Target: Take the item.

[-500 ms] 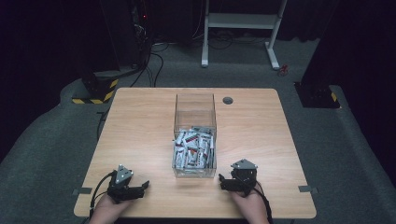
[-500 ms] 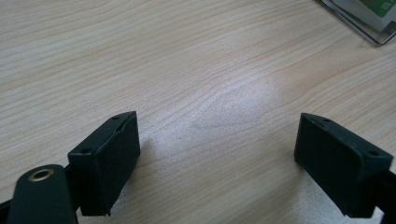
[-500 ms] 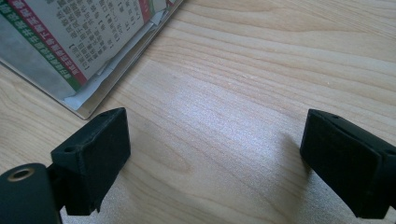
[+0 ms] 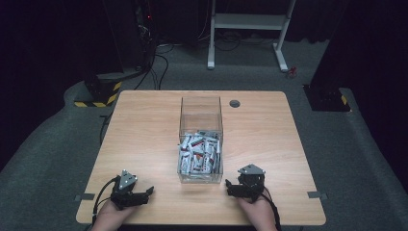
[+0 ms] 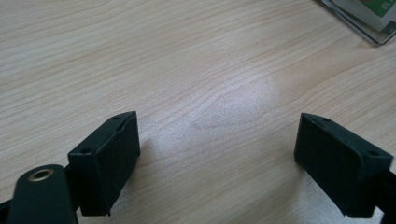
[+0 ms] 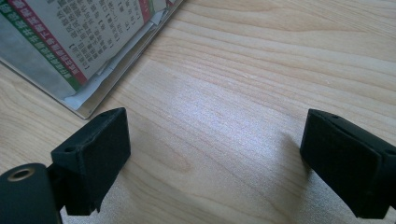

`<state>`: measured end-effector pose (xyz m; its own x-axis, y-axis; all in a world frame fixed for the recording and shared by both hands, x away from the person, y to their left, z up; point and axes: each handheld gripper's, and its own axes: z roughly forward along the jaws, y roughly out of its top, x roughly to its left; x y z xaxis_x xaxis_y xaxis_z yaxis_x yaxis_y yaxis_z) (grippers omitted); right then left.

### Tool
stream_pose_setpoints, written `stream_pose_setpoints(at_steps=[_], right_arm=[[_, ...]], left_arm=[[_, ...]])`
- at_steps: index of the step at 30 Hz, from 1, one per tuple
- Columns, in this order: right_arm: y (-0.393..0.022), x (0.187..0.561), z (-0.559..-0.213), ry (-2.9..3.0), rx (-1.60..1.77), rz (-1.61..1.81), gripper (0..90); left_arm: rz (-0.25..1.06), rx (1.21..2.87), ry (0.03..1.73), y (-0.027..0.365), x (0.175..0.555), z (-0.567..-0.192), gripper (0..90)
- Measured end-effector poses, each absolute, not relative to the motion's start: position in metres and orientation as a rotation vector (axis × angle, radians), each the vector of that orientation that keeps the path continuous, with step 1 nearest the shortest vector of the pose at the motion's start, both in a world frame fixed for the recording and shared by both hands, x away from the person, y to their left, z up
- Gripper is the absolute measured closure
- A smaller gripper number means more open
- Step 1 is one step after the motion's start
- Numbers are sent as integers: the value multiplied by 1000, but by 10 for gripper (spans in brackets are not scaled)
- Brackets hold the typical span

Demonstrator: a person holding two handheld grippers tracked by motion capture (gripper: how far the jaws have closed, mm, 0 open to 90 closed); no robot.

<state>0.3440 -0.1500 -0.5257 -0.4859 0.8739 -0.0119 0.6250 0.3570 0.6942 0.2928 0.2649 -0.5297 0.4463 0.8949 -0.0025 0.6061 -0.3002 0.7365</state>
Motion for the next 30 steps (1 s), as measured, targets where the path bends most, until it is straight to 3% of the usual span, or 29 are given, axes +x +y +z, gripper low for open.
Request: stream_pose_setpoints(at_steps=[30], right_arm=[[-164, 340, -516, 2230, 1248, 987, 90]], left_arm=[[544, 2024, 1251, 265, 293, -530, 145]])
